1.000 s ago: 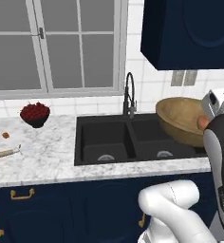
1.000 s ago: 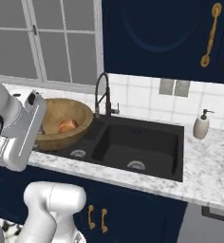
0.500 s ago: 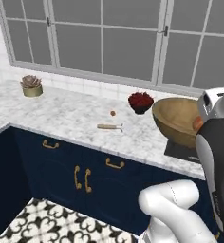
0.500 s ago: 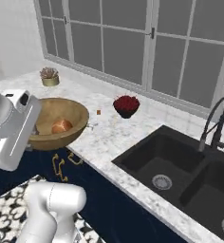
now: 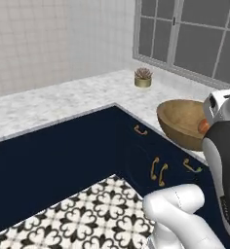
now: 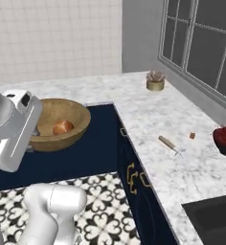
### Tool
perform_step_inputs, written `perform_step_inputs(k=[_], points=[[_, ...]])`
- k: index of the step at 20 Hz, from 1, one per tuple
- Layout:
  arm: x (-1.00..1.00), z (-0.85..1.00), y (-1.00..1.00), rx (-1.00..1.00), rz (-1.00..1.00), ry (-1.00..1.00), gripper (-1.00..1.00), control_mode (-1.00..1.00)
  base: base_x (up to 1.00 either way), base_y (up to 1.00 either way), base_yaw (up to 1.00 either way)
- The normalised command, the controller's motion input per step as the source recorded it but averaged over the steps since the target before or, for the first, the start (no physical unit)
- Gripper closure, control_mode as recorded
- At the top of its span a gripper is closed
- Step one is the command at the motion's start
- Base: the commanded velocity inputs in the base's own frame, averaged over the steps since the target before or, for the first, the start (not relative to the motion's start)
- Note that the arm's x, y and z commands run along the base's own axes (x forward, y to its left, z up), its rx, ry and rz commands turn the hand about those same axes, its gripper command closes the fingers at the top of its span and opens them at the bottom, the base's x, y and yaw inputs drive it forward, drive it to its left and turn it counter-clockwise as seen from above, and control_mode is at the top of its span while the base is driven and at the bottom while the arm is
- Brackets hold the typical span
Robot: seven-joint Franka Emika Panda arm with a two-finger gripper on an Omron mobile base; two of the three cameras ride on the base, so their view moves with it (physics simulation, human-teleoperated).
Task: Pick the onion from the sink and place it in the bowl. Then pick the bowl and place it in the microwave. Then close the microwave door and press the start button.
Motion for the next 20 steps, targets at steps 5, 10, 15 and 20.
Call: perform_step_inputs(k=[5,10,15,20], points=[[0.0,0.0,0.0,0.0,0.0,0.0,1.0,1.0,0.0,0.52,0.87],[0.0,0.0,0.0,0.0,0.0,0.0,1.0,1.0,0.0,0.44,0.88],[0.0,0.0,0.0,0.0,0.0,0.0,1.0,1.0,0.0,0.37,0.87],[0.0,0.0,0.0,0.0,0.0,0.0,1.0,1.0,0.0,0.39,0.87]])
